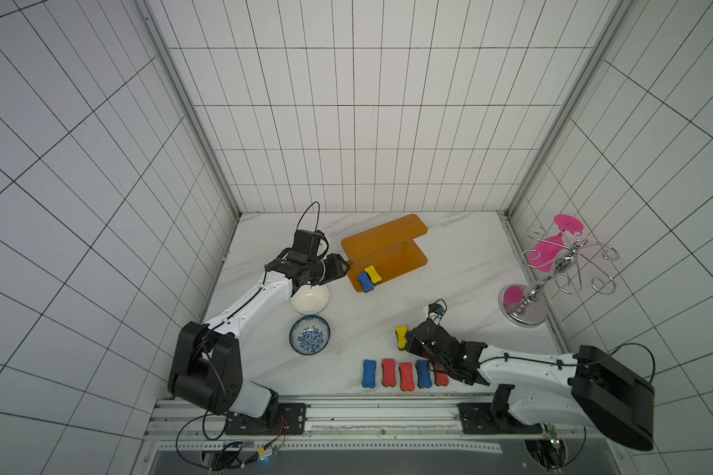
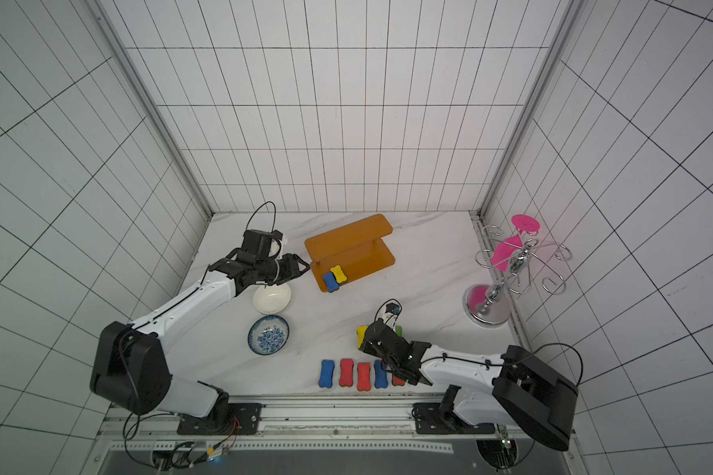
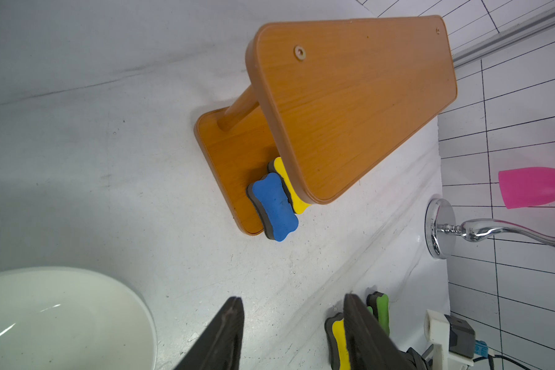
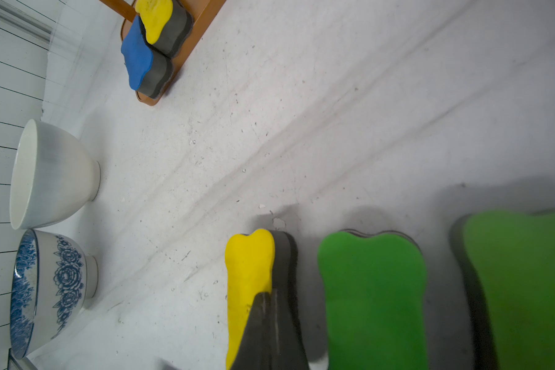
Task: Remove the whiteboard erasers from the shelf
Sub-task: Place the whiteboard eraser at the center of the board.
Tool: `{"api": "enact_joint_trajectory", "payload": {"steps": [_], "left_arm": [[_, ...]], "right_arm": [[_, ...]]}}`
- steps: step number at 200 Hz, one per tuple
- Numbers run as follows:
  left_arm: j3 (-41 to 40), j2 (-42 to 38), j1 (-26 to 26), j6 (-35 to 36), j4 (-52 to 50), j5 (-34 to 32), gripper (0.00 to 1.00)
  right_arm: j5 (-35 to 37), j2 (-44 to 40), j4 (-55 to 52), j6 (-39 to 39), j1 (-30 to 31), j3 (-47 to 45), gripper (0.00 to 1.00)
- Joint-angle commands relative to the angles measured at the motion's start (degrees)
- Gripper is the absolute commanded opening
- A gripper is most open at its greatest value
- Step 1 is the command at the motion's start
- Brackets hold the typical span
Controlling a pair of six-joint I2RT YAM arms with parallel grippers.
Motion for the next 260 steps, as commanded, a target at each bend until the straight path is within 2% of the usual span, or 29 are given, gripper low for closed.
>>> {"api": "enact_joint_trajectory", "payload": {"steps": [1, 153, 189, 218, 235, 260], "left_arm": [[-0.63, -1.13, -0.09, 0.05, 1.53, 0.65, 0.53], [-0.63, -0.91, -0.09, -0.41, 2.22, 0.78, 0.54], [-0.17, -0.87, -0.09, -0.8, 2.4, 0.41, 0.54], [1.05, -0.28, -0.03, -1.11, 2.48, 0.01, 0.54], [2.35, 0.49, 0.04, -1.26, 2.58, -0.61, 0.54], [4.55, 2.88, 0.11, -1.7, 3.04, -1.98, 0.59]], "right_arm": [[0.43, 0.98, -4.06, 0.71, 0.49, 0.69, 0.06], [1.04, -2.77, -7.28, -1.06, 0.78, 1.66, 0.22], [1.14, -7.82, -9.95, -3.94, 0.75, 3.51, 0.22], [0.62, -9.59, -8.02, -8.78, 0.5, 4.95, 0.23], [-2.75, -8.49, -3.63, -13.29, -2.33, 5.23, 0.24], [-16.92, -2.92, 6.79, -18.0, -12.26, 7.0, 0.24]]}}
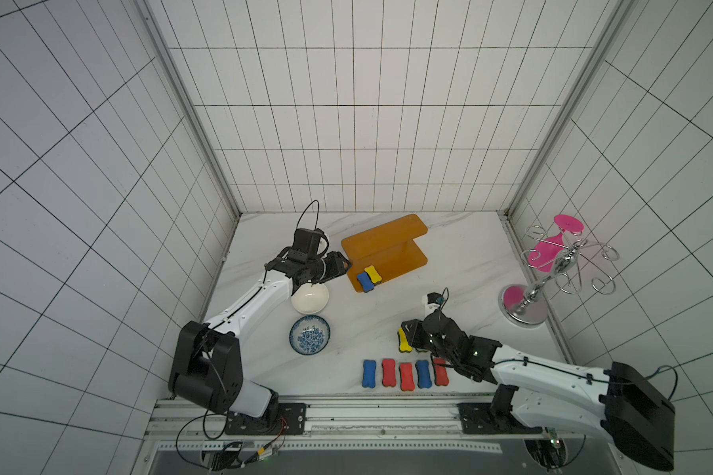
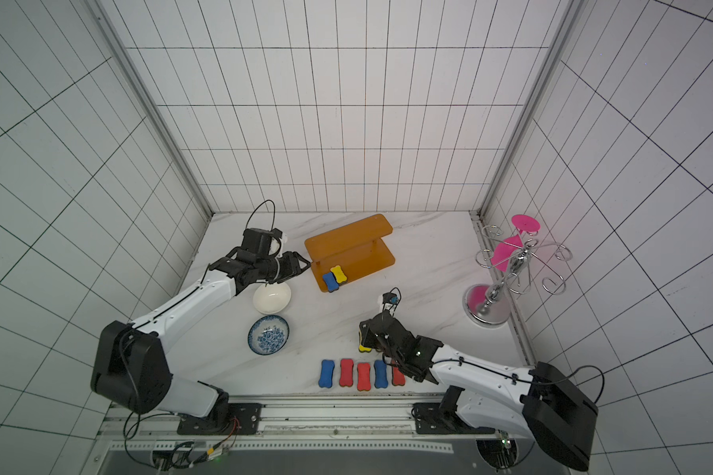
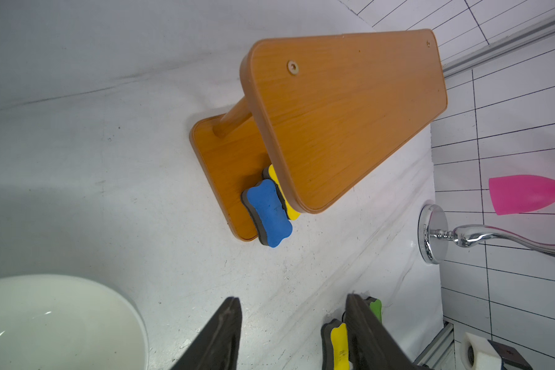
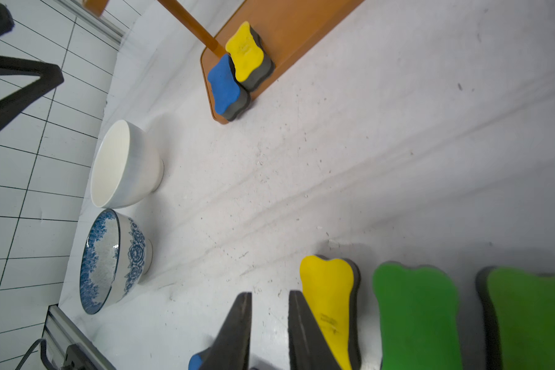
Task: Remove the whiteboard erasers from the shelf
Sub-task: Place the whiteboard eraser at the center of the board, then pick up the whiteboard eraser from the shelf.
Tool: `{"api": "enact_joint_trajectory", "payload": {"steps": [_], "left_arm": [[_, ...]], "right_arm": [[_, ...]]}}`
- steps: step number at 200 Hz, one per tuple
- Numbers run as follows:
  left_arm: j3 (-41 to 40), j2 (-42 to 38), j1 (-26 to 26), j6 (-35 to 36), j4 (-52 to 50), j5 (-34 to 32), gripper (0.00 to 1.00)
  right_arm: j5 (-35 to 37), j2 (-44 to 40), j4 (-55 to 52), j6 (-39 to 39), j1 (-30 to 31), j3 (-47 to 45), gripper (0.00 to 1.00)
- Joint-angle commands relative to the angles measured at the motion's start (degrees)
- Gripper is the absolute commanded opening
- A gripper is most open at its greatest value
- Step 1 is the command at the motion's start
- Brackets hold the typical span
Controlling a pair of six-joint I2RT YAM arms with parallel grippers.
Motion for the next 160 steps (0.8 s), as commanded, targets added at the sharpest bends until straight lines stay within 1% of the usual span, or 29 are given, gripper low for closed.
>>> {"api": "enact_joint_trajectory", "payload": {"steps": [1, 14, 30, 56, 80, 108, 160], "left_arm": [[3.37, 2.35, 0.09, -0.26, 2.16, -1.7, 0.59], [5.19, 4.52, 0.27, -0.09, 1.99, -1.81, 0.61], [7.16, 7.16, 0.43, -0.08, 1.81, -1.97, 0.61], [10.34, 11.03, 0.61, -0.09, 1.85, -1.89, 0.61], [12.13, 13.61, 0.63, -0.67, 2.22, -1.83, 0.59], [12.23, 14.83, 0.67, -0.79, 2.45, -1.96, 0.58], [12.13, 15.99, 0.79, -0.35, 2.31, -1.82, 0.58]], "right_arm": [[-12.04, 4.72, 9.63, -6.98, -7.64, 3.04, 0.24], [-15.96, 8.98, 13.17, -8.62, -11.31, 5.43, 0.24], [-19.96, 14.72, 19.64, -9.33, -15.2, 7.35, 0.24], [-28.81, 26.93, 30.64, -7.86, -21.49, 11.98, 0.25], [-34.87, 37.2, 37.18, -5.93, -25.24, 17.57, 0.27], [-38.65, 45.41, 41.39, -4.32, -27.38, 22.11, 0.31], [-41.38, 53.32, 42.77, -4.32, -27.2, 27.31, 0.33]]}}
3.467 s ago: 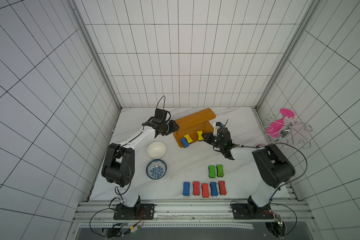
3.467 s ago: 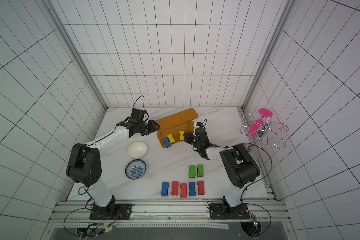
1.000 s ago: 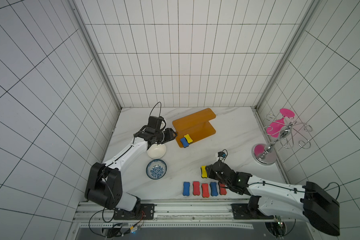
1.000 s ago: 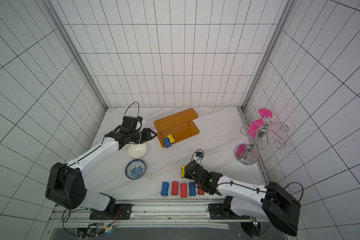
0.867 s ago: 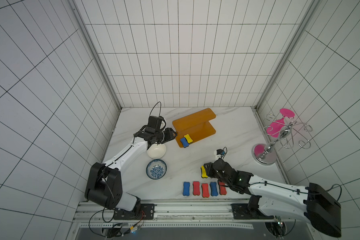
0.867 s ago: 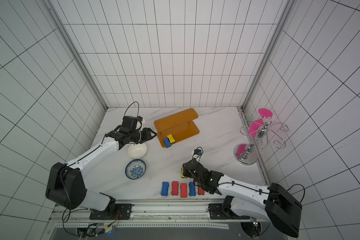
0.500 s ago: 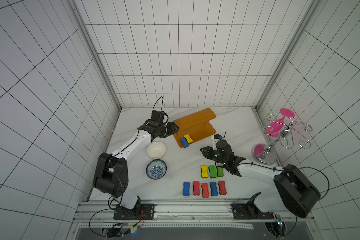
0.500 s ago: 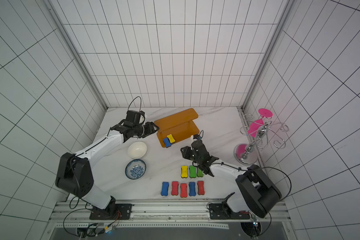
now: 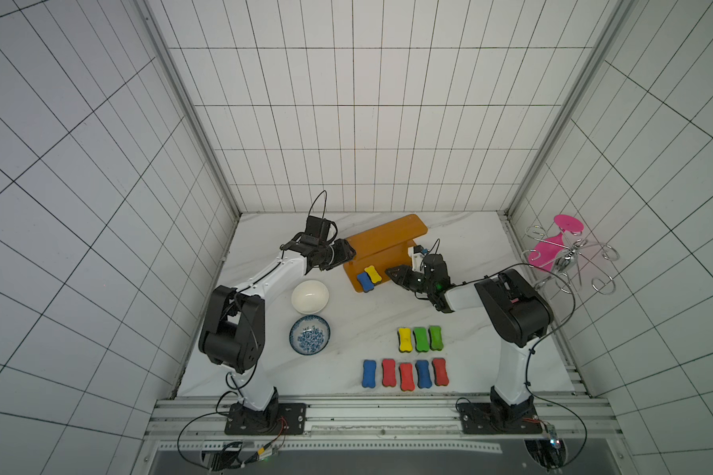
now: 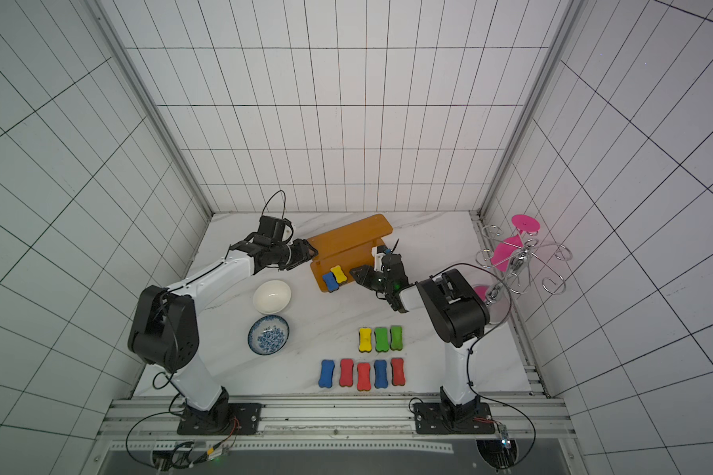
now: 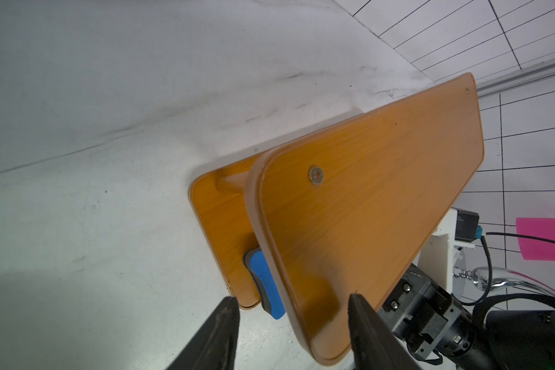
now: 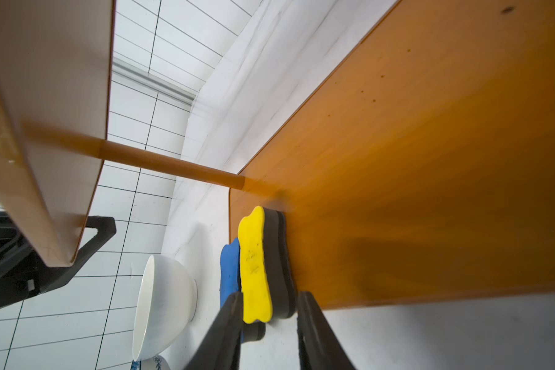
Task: Remove the whiteboard erasers from the shelf
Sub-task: Pick up the whiteboard eraser from the shelf.
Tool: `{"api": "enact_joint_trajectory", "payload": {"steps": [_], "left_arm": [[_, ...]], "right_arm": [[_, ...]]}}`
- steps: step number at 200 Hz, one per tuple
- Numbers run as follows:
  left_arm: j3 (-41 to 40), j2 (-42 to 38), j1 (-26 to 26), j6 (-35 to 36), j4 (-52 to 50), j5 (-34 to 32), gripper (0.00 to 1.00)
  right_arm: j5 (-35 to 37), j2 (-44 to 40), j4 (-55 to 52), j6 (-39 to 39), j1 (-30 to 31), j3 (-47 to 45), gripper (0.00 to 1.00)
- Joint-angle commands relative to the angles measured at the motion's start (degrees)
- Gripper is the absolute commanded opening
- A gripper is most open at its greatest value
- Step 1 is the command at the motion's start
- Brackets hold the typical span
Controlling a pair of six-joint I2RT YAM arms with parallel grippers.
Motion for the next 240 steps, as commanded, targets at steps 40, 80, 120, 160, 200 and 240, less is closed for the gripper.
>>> {"api": "enact_joint_trajectory", "payload": {"steps": [40, 80, 120, 160, 200, 240], "left_arm": [[0.94, 1.78, 0.31, 0.24, 0.91, 0.09, 0.57], [0.59, 1.77, 0.31, 0.39, 0.82, 0.68, 0.56], [0.58, 1.97, 0.31, 0.48, 0.64, 1.07, 0.56], [0.5, 2.12, 0.31, 0.57, 0.54, 1.11, 0.56], [0.47, 2.29, 0.31, 0.57, 0.55, 1.14, 0.56], [0.42, 2.38, 0.31, 0.68, 0.36, 0.99, 0.56]], "right_arm": [[-3.18, 5.45, 3.11, 0.18, 0.93, 4.4, 0.33], [-2.73, 7.13, 0.51, -0.12, 1.76, 6.49, 0.33], [-1.82, 7.86, -2.12, -1.47, 2.3, 7.89, 0.33], [-0.4, 8.61, -5.06, -2.98, 2.97, 9.08, 0.33], [1.46, 9.5, -7.7, -4.12, 3.35, 9.24, 0.33], [2.75, 9.91, -8.98, -4.48, 3.27, 8.78, 0.23]]}}
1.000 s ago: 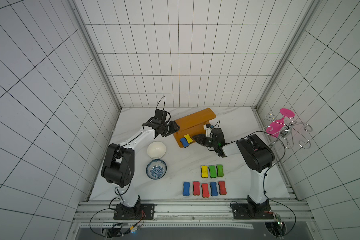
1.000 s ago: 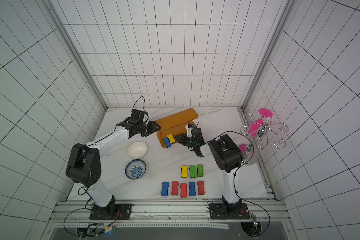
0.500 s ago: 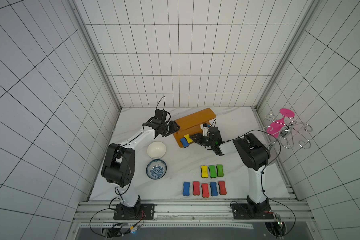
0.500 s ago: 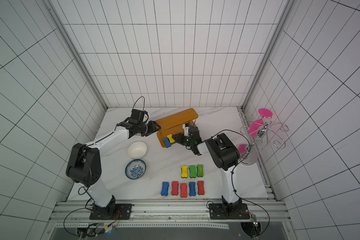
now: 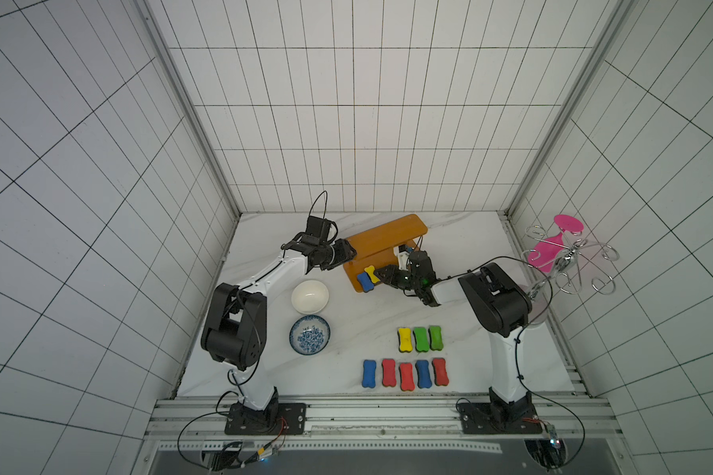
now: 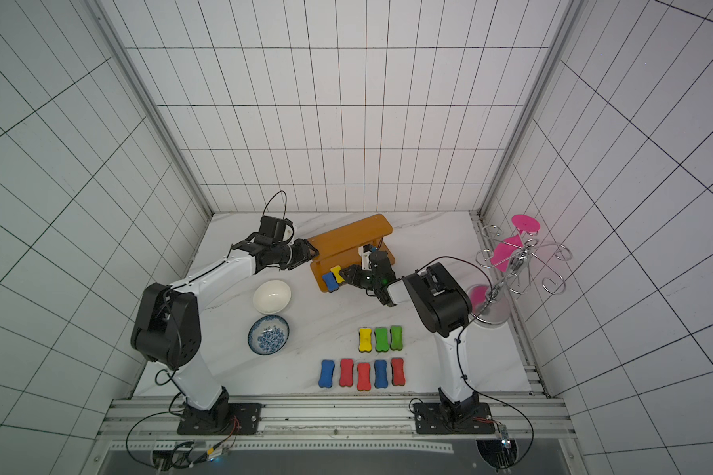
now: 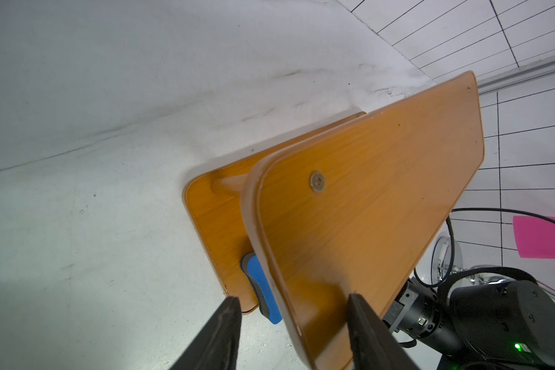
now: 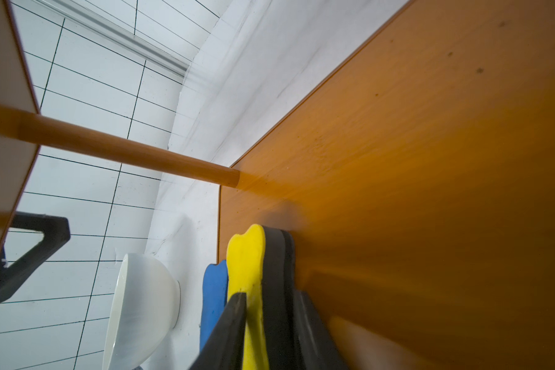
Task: Remove the whiteboard erasers from the shelf
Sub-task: Pick up the whiteboard eraser from the shelf.
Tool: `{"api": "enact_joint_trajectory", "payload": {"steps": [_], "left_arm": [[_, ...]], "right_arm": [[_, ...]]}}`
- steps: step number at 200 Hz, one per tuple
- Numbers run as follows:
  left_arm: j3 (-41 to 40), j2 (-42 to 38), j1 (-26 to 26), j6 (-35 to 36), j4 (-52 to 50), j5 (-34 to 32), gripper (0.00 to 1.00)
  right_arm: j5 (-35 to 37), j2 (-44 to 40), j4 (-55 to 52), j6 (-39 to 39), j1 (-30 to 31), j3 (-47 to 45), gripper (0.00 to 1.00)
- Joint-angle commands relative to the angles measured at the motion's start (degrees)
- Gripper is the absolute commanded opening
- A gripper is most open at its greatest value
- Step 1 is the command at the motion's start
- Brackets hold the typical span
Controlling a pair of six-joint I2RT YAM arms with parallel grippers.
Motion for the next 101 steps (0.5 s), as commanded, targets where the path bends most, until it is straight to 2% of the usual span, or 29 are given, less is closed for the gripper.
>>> {"api": "enact_joint_trajectory", "payload": {"steps": [1, 41, 101], "left_arm": [[0.19, 1.4, 0.24, 0.67, -0.52, -0.15, 0.56], [0.34, 1.4, 0.24, 0.92, -0.8, -0.63, 0.56], [0.58, 1.72, 0.35, 1.01, -1.05, -1.26, 0.56]], "right_arm": [[2.28, 2.4, -4.32, -1.2, 0.23, 0.21, 0.23], [3.24, 1.45, -5.7, -1.2, 0.22, -0.23, 0.0], [6.26, -5.94, -7.92, 0.56, 0.14, -2.58, 0.0]]}}
